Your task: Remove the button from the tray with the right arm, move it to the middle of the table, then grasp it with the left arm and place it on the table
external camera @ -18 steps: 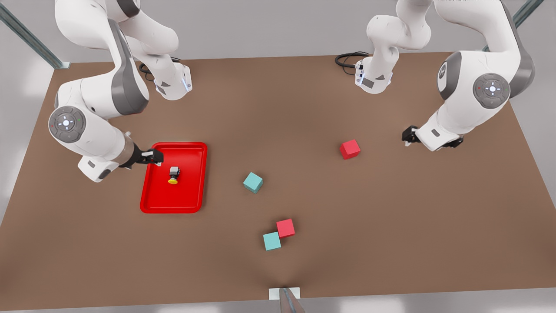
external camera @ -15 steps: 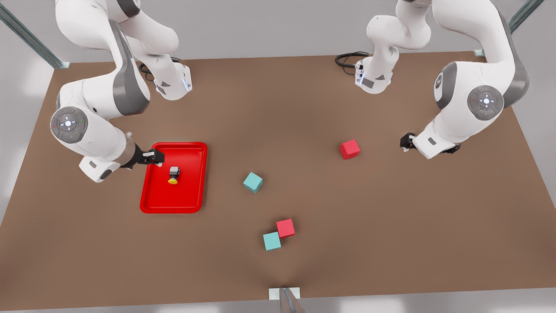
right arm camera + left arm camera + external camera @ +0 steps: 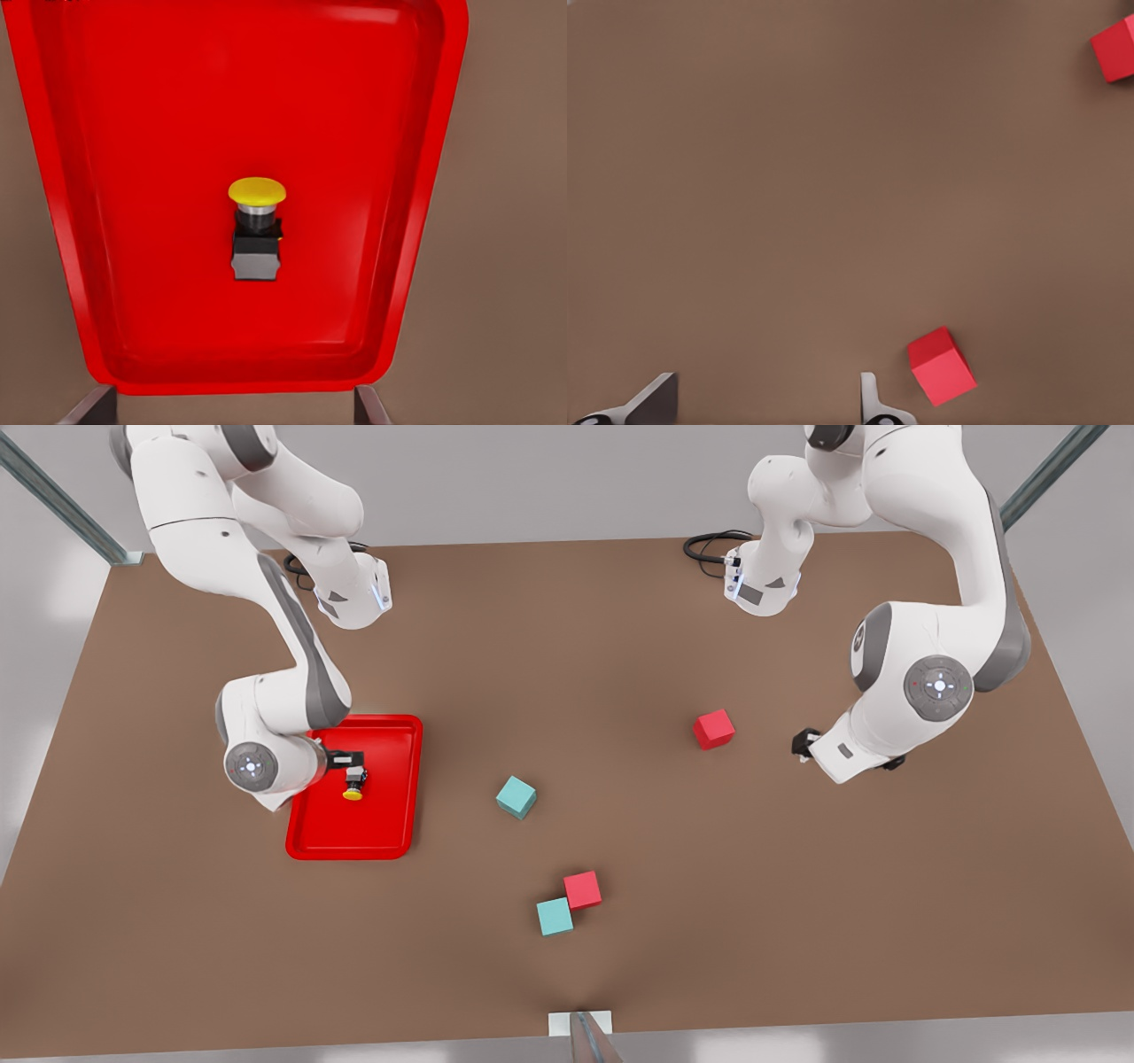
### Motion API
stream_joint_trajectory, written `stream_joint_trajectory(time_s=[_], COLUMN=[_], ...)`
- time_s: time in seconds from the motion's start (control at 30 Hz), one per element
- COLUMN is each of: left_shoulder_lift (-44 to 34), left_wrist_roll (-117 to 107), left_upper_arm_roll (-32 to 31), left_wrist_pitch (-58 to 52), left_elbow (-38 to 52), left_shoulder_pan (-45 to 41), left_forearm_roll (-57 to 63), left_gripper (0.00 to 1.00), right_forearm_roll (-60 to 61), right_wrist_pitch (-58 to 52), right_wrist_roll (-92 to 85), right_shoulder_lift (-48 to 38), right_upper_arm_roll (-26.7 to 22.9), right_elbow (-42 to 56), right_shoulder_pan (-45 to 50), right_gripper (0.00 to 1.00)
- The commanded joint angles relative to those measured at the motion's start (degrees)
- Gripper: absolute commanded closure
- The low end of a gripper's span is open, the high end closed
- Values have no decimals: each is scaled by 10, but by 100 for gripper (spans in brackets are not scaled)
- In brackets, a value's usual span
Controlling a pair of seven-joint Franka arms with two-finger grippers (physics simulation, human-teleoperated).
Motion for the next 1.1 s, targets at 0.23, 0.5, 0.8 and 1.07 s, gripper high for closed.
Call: stream_joint_trajectory(time_s=[0.23, 0.5, 0.8, 1.07], left_shoulder_lift=[-5, -20, -15, -13], left_wrist_roll=[18, 29, 24, 23], left_upper_arm_roll=[3, 5, 3, 2], left_wrist_pitch=[11, -29, -24, -24], left_elbow=[2, 27, 27, 27], left_shoulder_pan=[2, 2, 0, 0], left_forearm_roll=[-1, 0, 2, 2], left_gripper=[0, 0, 0, 0], right_forearm_roll=[-1, -10, -14, -14], right_wrist_pitch=[262, 323, 359, 357], right_wrist_roll=[32, 53, 75, 81], right_shoulder_lift=[35, 66, 63, 63], right_upper_arm_roll=[-1, -8, -8, -7], right_elbow=[-74, -106, -164, -164], right_shoulder_pan=[-8, -24, -29, -29], right_gripper=[0, 0, 0, 63])
